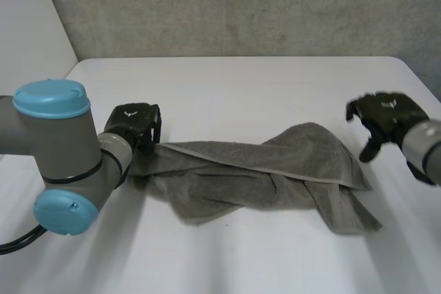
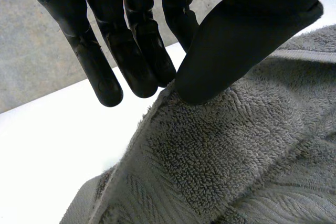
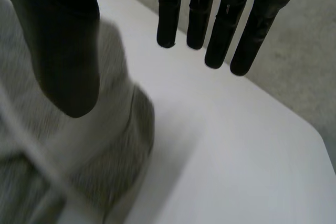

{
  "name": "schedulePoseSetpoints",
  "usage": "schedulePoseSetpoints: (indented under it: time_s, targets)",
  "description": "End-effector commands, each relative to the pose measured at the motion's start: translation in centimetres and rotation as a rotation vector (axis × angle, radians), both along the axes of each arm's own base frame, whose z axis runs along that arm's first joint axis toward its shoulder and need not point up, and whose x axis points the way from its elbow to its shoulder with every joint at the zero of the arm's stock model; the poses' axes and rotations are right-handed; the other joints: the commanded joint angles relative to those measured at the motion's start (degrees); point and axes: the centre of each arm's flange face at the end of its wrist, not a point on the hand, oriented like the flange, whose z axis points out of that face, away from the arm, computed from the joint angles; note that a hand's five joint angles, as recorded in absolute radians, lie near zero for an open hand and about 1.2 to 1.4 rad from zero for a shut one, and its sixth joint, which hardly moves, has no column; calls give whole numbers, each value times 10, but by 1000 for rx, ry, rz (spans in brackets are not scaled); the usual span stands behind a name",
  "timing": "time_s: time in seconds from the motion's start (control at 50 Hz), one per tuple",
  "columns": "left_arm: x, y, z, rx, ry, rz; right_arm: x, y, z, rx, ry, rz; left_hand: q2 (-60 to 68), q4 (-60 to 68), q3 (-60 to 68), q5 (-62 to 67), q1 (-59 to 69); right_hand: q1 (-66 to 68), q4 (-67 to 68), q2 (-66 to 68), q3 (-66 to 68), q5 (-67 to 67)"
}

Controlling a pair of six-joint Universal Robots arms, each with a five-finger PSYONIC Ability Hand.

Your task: Fold the towel.

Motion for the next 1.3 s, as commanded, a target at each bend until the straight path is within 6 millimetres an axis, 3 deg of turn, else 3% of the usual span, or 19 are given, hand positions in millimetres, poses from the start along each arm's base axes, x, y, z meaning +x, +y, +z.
schedulePoseSetpoints:
  time_s: [0.02,0.08,0.12,0.22,0.62,1.02,1.3]
  targets:
    - [0,0,-1,1,0,0,-18,23,-41,84,83,5,102,103,104,111,115,27,25,27,24,20]
    - [0,0,-1,-3,2,-2,-17,26,-47,104,84,20,102,103,104,111,115,12,10,12,9,5]
    - [0,-1,-1,-11,5,0,-14,26,-59,135,69,54,102,103,104,111,115,-108,-111,-108,-111,-116]
    - [0,0,-2,-6,3,0,-10,20,-70,117,44,80,102,103,104,111,115,-163,-165,-163,-166,-170]
    - [0,1,-4,-2,1,-2,-7,-14,-85,-14,42,68,102,103,104,111,115,-123,-125,-122,-126,-130]
    - [0,0,-7,-5,2,0,17,-41,-95,-21,-30,42,102,103,104,111,115,-118,-120,-117,-121,-125]
    - [0,0,-9,-2,1,-2,37,-63,-92,-48,-117,46,102,103,104,111,115,-20,-22,-20,-23,-27]
